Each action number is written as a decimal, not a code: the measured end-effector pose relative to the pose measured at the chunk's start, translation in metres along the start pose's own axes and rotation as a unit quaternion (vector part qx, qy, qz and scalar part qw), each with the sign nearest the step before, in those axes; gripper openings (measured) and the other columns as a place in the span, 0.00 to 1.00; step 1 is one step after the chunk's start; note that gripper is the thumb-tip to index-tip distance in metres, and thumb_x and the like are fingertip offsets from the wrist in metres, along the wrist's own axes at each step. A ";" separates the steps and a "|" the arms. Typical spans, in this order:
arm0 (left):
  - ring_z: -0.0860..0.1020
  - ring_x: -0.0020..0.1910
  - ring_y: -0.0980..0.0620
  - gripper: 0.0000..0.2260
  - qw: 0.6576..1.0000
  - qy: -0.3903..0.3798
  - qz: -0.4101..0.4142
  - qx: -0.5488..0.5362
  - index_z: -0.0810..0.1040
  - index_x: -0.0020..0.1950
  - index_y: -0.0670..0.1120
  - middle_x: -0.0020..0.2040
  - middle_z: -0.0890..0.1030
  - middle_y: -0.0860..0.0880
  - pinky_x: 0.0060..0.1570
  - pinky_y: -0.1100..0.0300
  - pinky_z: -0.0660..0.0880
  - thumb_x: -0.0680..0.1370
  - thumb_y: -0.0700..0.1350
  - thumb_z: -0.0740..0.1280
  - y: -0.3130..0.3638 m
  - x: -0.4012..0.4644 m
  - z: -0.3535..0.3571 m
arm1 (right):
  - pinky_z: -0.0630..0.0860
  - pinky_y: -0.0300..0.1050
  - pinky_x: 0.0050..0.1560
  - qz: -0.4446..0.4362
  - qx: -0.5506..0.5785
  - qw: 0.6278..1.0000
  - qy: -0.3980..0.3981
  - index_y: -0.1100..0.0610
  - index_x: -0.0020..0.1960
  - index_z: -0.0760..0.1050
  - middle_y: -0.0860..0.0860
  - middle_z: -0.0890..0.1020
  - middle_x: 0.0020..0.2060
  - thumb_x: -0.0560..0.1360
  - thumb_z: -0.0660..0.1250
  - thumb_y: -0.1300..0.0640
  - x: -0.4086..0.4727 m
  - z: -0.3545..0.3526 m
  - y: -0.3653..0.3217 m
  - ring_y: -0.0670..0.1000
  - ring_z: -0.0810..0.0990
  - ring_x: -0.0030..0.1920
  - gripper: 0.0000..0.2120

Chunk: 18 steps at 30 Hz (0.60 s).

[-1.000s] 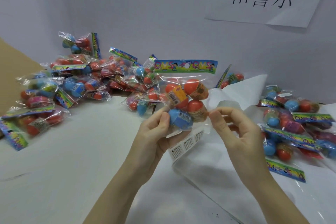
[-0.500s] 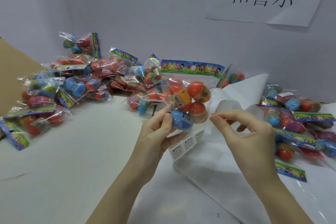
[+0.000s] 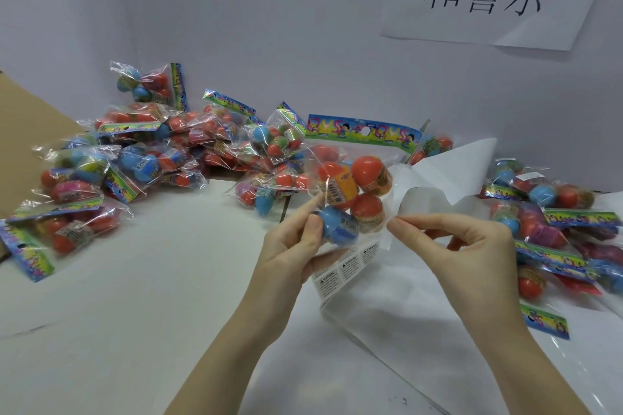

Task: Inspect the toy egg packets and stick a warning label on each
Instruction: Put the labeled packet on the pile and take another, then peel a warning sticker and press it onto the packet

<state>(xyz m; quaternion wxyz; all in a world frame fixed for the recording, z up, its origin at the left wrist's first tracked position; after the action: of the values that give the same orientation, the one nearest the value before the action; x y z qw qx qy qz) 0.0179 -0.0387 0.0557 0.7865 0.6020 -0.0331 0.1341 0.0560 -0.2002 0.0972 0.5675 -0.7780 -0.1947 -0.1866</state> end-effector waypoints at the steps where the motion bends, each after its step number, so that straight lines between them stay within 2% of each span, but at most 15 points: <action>1: 0.81 0.51 0.54 0.26 1.000 0.002 0.002 0.004 0.71 0.66 0.43 0.48 0.84 0.55 0.49 0.60 0.79 0.70 0.50 0.60 0.000 0.000 0.000 | 0.65 0.26 0.29 -0.002 -0.002 1.000 -0.001 0.44 0.31 0.79 0.35 0.80 0.26 0.62 0.76 0.60 0.000 0.000 -0.001 0.38 0.75 0.28 0.12; 4: 0.81 0.52 0.55 0.24 1.000 0.007 0.009 0.016 0.72 0.65 0.47 0.48 0.84 0.55 0.51 0.58 0.79 0.70 0.50 0.60 0.000 -0.001 0.000 | 0.65 0.26 0.28 0.012 0.007 1.000 -0.015 0.44 0.30 0.79 0.37 0.79 0.24 0.62 0.76 0.60 0.000 0.001 -0.002 0.38 0.74 0.26 0.12; 7: 0.81 0.51 0.56 0.20 0.999 0.012 0.017 0.025 0.73 0.62 0.52 0.47 0.84 0.57 0.48 0.62 0.79 0.70 0.50 0.59 0.000 -0.001 0.000 | 0.64 0.28 0.27 0.062 0.050 0.996 -0.043 0.45 0.27 0.80 0.40 0.78 0.22 0.60 0.76 0.58 0.001 0.001 0.003 0.40 0.71 0.23 0.10; 10: 0.81 0.50 0.57 0.18 0.999 0.015 0.023 0.023 0.74 0.60 0.52 0.47 0.84 0.57 0.47 0.62 0.79 0.70 0.49 0.59 0.001 0.000 -0.001 | 0.68 0.27 0.30 0.122 0.113 0.983 -0.073 0.46 0.28 0.82 0.42 0.81 0.25 0.58 0.74 0.51 0.003 0.005 0.007 0.39 0.73 0.27 0.02; 11: 0.81 0.50 0.57 0.18 0.999 0.017 0.024 0.020 0.74 0.60 0.52 0.47 0.84 0.57 0.47 0.62 0.79 0.70 0.48 0.59 0.001 0.000 -0.001 | 0.69 0.27 0.31 0.134 0.129 0.980 -0.073 0.48 0.28 0.82 0.43 0.81 0.26 0.58 0.73 0.49 0.003 0.006 0.009 0.39 0.73 0.28 0.03; 14: 0.82 0.50 0.57 0.19 0.999 0.020 0.031 0.020 0.73 0.61 0.52 0.49 0.83 0.54 0.46 0.62 0.79 0.70 0.48 0.60 0.001 0.001 -0.002 | 0.71 0.27 0.33 0.148 0.135 0.978 -0.064 0.49 0.27 0.82 0.44 0.83 0.28 0.60 0.72 0.50 0.003 0.006 0.012 0.40 0.75 0.29 0.04; 18: 0.82 0.49 0.58 0.19 0.999 0.018 0.034 0.021 0.73 0.60 0.52 0.50 0.83 0.54 0.44 0.64 0.79 0.70 0.48 0.60 0.001 0.000 -0.001 | 0.72 0.28 0.35 0.149 0.132 0.977 -0.075 0.44 0.30 0.82 0.44 0.83 0.29 0.58 0.72 0.50 0.003 0.007 0.014 0.43 0.76 0.33 0.01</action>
<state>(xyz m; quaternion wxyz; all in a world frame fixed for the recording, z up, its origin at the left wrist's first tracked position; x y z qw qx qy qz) 0.0178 -0.0372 0.0563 0.7692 0.6142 -0.0366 0.1726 0.0663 -0.1977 0.0850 0.6706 -0.7281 -0.1414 -0.0137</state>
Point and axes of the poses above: each hand's wrist, its own x-axis towards the middle knuckle, its own z-axis out of the palm, y = z × x, the point moved 4 cm from there along x, towards the middle knuckle
